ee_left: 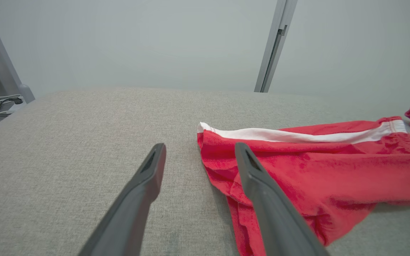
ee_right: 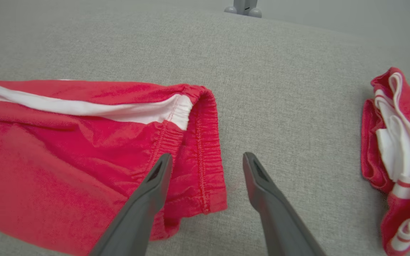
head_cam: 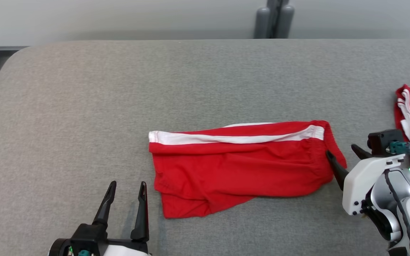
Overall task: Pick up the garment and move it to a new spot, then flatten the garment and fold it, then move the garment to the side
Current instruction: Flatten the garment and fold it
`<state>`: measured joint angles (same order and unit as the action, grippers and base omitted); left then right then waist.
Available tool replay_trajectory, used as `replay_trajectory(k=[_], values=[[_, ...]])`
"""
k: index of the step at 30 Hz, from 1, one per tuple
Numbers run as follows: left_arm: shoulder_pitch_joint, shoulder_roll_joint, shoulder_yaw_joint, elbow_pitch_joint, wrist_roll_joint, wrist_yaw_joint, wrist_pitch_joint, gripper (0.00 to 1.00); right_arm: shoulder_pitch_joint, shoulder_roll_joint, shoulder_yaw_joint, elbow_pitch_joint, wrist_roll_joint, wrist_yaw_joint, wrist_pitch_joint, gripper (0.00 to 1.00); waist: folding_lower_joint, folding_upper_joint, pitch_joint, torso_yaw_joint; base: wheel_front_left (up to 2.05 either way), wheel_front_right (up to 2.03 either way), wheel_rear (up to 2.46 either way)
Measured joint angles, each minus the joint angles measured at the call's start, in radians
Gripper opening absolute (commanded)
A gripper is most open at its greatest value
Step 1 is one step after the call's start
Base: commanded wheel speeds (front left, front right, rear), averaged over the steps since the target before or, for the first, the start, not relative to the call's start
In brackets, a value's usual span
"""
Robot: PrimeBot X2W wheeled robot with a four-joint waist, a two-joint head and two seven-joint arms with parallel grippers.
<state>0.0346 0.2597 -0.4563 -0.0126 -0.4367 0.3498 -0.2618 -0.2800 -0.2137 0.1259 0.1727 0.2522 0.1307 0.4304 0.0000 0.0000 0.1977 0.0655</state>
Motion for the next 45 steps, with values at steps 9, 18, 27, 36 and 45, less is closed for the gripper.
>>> replay_trajectory(k=[9, 18, 27, 36, 45], values=[[0.031, -0.137, 0.144, 0.054, 0.137, -0.158, 0.0, 1.0, -0.035, 0.034, 0.01, 0.217, 0.053, 0.0, 0.009, 1.0, 0.0, 0.0, 0.004, 0.062, 0.0, 0.0, 0.0], [0.044, -0.189, 0.213, 0.081, 0.195, -0.246, 0.0, 1.0, -0.112, 0.031, 0.038, 0.355, 0.21, 0.0, 0.002, 1.0, 0.0, 0.0, -0.001, 0.072, 0.0, 0.0, 0.0], [0.044, -0.207, 0.227, 0.104, 0.215, -0.299, 0.0, 1.0, -0.191, 0.046, 0.016, 0.519, 0.271, 0.002, -0.078, 0.0, 0.0, 0.0, 0.006, 0.088, 0.0, 0.0, 0.0], [0.045, -0.21, 0.247, 0.106, 0.218, -0.305, 0.0, 1.0, -0.2, 0.016, 0.03, 0.519, 0.506, 0.002, -0.08, 0.0, 0.0, 0.0, 0.003, 0.071, 0.0, 0.0, 0.0], [0.069, -0.21, 0.262, 0.111, 0.207, -0.3, 0.0, 1.0, -0.144, -0.251, -0.055, 0.436, 0.644, 0.0, -0.026, 0.0, 0.0, 0.0, -0.038, 0.035, 0.0, 0.0, 0.0]])
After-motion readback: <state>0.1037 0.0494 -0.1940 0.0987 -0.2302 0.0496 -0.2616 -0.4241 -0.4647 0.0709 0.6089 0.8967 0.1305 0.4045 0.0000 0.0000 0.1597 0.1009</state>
